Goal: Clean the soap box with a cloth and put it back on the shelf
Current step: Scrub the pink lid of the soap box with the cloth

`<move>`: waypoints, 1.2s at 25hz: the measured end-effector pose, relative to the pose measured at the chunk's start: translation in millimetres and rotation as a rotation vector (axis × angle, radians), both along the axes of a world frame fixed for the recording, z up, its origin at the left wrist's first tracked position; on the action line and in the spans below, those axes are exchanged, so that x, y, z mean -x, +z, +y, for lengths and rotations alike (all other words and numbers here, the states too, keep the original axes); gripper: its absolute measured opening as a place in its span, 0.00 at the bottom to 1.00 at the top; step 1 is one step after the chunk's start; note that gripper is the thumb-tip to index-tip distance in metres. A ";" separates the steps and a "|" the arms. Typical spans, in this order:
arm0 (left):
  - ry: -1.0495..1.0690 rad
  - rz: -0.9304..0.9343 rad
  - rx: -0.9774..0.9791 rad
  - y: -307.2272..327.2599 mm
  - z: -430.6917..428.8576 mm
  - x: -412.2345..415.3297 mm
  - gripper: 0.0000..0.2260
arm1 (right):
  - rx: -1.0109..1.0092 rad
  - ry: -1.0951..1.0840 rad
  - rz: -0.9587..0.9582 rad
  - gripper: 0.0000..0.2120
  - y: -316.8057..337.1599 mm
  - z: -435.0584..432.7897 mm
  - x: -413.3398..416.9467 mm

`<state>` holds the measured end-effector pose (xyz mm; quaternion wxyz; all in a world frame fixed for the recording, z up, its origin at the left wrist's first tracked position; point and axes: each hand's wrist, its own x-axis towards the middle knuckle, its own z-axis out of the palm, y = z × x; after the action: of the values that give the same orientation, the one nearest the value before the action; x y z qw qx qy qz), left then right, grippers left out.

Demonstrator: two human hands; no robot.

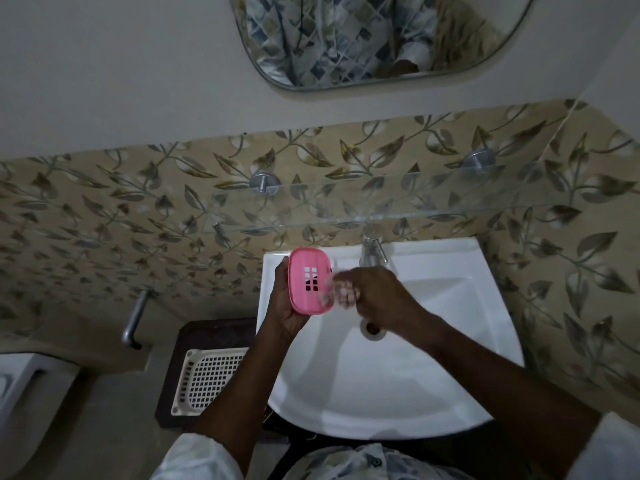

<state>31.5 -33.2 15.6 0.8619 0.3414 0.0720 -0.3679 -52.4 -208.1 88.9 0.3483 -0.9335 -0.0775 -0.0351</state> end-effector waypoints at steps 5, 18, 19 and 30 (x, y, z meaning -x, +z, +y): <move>0.046 0.027 0.019 5.8 -21.5 0.9 0.34 | 0.330 -0.158 0.075 0.24 -12.8 40.4 -23.0; 0.152 0.032 0.089 -1.9 -13.6 -0.8 0.40 | -0.772 -0.587 0.486 0.16 -44.8 -13.3 5.3; 0.178 0.045 0.061 -2.0 -17.7 -0.3 0.35 | -0.860 -0.542 0.523 0.18 -47.5 -4.0 4.6; 0.296 -0.492 -0.998 3.9 -39.3 14.4 0.33 | -0.574 -0.691 0.265 0.08 -52.3 17.0 -13.0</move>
<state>17.1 -72.5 19.5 0.6302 0.7685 0.0813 -0.0748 -39.4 -191.1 36.6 0.5671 -0.7670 0.2961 -0.0495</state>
